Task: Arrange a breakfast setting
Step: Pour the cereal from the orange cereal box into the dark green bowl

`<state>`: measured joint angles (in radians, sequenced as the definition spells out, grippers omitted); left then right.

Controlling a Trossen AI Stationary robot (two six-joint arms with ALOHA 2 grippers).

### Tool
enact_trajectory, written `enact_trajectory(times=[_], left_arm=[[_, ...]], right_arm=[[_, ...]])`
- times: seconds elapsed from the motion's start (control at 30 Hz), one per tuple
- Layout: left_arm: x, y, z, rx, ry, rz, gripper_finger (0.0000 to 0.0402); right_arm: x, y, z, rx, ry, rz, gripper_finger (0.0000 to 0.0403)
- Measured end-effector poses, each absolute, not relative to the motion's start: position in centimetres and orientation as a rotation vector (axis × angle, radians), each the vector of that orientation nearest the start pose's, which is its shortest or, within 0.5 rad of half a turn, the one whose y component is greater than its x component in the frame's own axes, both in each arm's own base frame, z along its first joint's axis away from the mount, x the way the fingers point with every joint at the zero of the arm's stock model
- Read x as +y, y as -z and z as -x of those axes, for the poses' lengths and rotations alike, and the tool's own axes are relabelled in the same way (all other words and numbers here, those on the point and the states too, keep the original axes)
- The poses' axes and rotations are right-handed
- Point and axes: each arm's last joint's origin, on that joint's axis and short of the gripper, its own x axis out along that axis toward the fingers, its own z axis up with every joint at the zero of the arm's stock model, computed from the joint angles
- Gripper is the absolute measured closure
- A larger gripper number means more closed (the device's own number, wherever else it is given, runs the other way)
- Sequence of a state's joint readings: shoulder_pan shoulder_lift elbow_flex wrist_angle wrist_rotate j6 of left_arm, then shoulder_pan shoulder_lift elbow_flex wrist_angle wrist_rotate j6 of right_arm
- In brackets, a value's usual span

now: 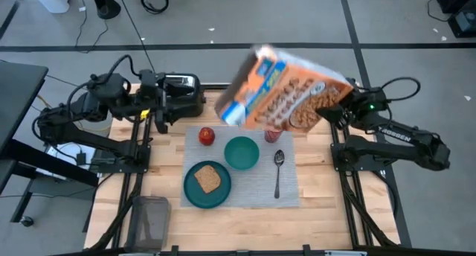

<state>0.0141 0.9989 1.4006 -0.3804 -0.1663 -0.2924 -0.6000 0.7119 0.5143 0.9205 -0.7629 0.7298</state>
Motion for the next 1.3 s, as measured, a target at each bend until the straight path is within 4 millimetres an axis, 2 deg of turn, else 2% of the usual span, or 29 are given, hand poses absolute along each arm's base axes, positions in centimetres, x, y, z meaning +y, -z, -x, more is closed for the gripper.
enact_trajectory(times=[0.13,0.33,0.6,0.73,0.9,1.0,1.13,1.3], left_arm=[[0.6,-47.1,-17.1,0.036,-0.175,0.329,0.0092],[0.6,-46.9,-16.2,0.068,-0.184,0.364,0.0092],[0.6,-46.6,-15.7,0.101,-0.193,0.37,0.0092],[0.6,-46.3,-15.7,0.126,-0.199,0.387,0.0092],[0.6,-46.0,-15.6,0.156,-0.207,0.424,0.0092],[0.4,-46.0,-15.6,0.161,-0.198,0.438,0.0092],[0.1,-46.0,-15.6,0.164,-0.18,0.44,0.0092],[-0.2,-46.1,-15.7,0.151,-0.158,0.446,0.0092]], right_arm=[[-5.8,-32.5,-11.6,-0.397,-0.386,-0.273,0.0115],[-5.5,-30.7,-10.3,-0.283,-0.453,-0.297,0.0115],[-5.4,-28.8,-10.7,-0.123,-0.491,-0.296,0.0115],[-4.7,-28.1,-11.2,-0.068,-0.563,-0.302,0.0115],[-2.8,-28.2,-11.9,-0.069,-0.696,-0.299,0.0115],[-1.4,-29.1,-12.1,-0.119,-0.771,-0.292,0.0115],[0.3,-30.9,-11.4,-0.255,-0.892,-0.293,0.0116],[0.8,-32.5,-10.1,-0.425,-0.904,-0.374,0.0116]])
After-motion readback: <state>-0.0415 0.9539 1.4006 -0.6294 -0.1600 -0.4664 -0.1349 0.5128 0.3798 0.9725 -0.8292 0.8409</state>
